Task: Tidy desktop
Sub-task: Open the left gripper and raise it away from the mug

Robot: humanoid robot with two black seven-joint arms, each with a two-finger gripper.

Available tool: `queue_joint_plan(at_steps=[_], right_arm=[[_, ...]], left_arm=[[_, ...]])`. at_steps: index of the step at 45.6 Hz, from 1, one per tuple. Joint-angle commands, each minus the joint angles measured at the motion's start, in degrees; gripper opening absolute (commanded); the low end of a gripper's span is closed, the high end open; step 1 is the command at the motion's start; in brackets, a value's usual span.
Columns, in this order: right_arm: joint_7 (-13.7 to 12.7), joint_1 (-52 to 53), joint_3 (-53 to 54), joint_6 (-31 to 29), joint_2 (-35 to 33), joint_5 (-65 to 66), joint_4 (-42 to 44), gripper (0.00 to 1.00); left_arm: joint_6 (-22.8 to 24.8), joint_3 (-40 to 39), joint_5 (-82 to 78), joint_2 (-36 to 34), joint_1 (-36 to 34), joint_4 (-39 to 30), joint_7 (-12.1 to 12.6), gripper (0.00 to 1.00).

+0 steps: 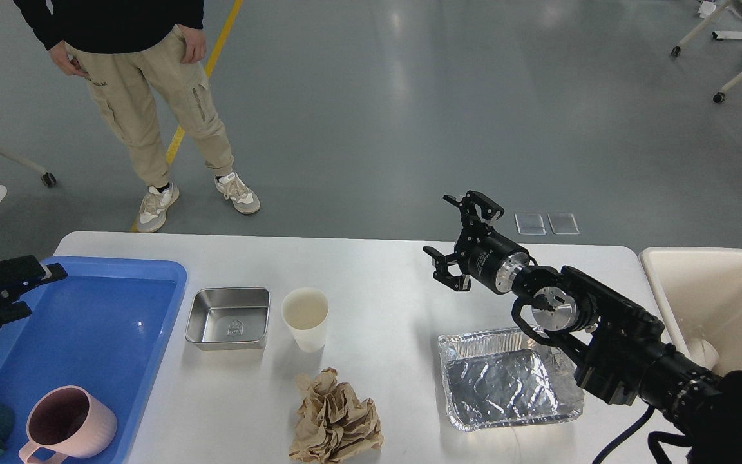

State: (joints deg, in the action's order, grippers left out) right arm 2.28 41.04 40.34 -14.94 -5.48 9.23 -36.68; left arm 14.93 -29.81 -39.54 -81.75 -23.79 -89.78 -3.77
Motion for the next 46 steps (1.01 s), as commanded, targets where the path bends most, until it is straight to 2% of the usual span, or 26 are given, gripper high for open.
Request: queue_joint_plan(at_steps=[1, 11, 19, 28, 35, 40, 46], right_arm=[[0.0, -0.1, 0.0, 0.0, -0.2, 0.0, -0.1, 1.0], [0.0, -0.1, 0.0, 0.0, -0.3, 0.0, -0.1, 1.0], [0.0, -0.1, 0.0, 0.0, -0.3, 0.0, -0.4, 1.0], [0.0, -0.2, 0.1, 0.1, -0.3, 0.0, -0.6, 1.0], [0.0, -0.2, 0.2, 0.1, -0.3, 0.0, -0.6, 1.0], [0.0, -0.2, 0.2, 0.1, -0.2, 0.0, -0.7, 1.0], [0.0, -0.2, 0.3, 0.1, -0.2, 0.0, -0.7, 1.0]], left_arm=[[-0.3, 0.1, 0.1, -5.0, 0.5, -2.8, 0.2, 0.9], [0.2, 1.9, 0.1, -12.5, 0.9, -5.7, -1.2, 0.9], [-1.3, 2.4, 0.1, -11.2, 0.9, -5.4, -2.5, 0.9], [-1.8, 2.5, 0.1, -7.5, 0.5, -2.2, -4.5, 0.97], [-1.8, 2.5, -3.4, -1.1, 0.9, 4.1, -5.1, 0.97], [-0.9, 2.4, -16.3, 3.1, -0.6, 10.0, -5.1, 0.97], [3.6, 2.4, -26.0, 9.8, -4.4, 18.7, -5.0, 0.97]])
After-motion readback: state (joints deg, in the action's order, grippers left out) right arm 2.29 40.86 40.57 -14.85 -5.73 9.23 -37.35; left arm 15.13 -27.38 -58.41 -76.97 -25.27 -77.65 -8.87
